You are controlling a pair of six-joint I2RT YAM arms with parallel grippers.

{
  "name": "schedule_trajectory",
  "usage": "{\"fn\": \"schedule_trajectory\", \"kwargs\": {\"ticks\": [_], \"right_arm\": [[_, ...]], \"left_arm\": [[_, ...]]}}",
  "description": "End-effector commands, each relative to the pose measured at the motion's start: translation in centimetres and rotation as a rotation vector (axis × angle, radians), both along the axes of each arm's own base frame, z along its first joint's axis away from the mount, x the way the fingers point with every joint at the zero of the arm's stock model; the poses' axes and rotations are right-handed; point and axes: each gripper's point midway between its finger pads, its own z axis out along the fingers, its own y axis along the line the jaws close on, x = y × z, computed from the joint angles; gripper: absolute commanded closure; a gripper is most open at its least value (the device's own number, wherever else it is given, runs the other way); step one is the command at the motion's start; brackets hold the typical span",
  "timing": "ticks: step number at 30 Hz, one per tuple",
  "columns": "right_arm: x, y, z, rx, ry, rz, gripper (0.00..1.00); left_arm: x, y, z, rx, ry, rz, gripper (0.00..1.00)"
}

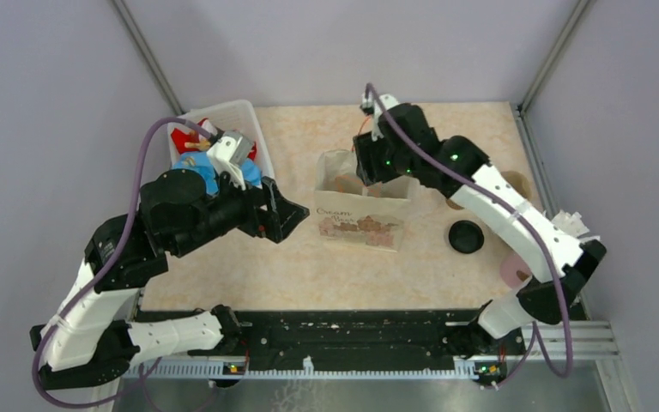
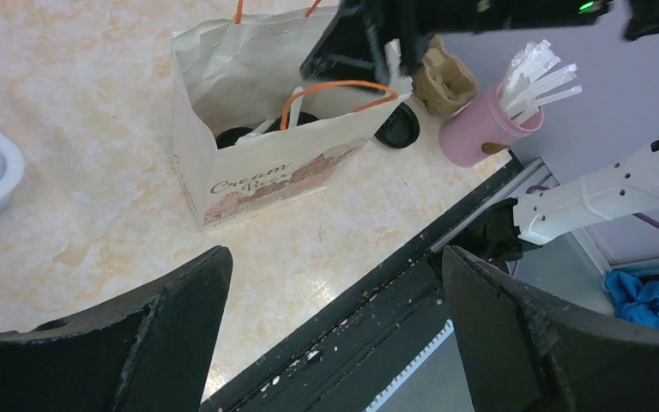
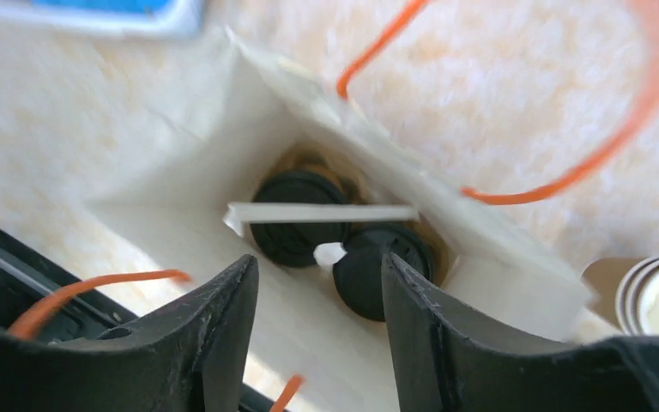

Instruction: Pack the takeout coffee

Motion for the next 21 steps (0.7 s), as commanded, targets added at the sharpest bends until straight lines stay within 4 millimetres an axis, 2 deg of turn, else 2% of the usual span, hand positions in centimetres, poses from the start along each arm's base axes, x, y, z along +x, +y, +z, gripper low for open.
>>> {"fn": "schedule_trajectory", "kwargs": {"ticks": [1, 3, 4, 5, 6, 9, 14, 17, 21], "right_arm": [[-2.5, -3.8, 12.5, 0.231, -0.158, -0.134, 0.41], [-4.4, -5.9, 15.4, 0.306, -0.176, -0.172, 0.36], [-5.3, -7.0, 16.6, 0.34, -0.182, -0.196, 0.25], [-6.6, -8.6, 17.9, 0.383, -0.194, -0.229, 0.05], [-7.7, -10.1, 18.7, 0.416, -0.199, -0.261, 0.02], [-10.8, -13.6, 21.3, 0.579, -0.235, -0.324, 0.01], [-15.5, -16.6, 25.5, 0.876, -0.331, -0.255, 0.01], [-17.2, -17.7, 27.7, 0.99, -0.41, -0.202, 0.01], [-17.8, -19.3, 29.5, 1.042, -0.462, -0.226, 0.01]], "left_arm": [[0.0, 0.5, 3.1, -0.089, -0.075, 0.015, 0.02], [0.0, 0.8, 3.7, -0.094, -0.099, 0.013, 0.02], [-0.1, 1.0, 4.2, -0.097, -0.113, 0.012, 0.02], [-0.1, 1.2, 4.7, -0.101, -0.128, 0.012, 0.02], [-0.2, 1.4, 5.4, -0.105, -0.145, 0.013, 0.02], [-0.5, 2.3, 7.9, -0.134, -0.213, 0.011, 0.02], [-1.6, 3.9, 13.4, -0.217, -0.386, -0.019, 0.02], [-2.3, 5.4, 16.4, -0.295, -0.472, 0.004, 0.02], [-2.9, 7.0, 19.2, -0.372, -0.519, 0.034, 0.02]]}}
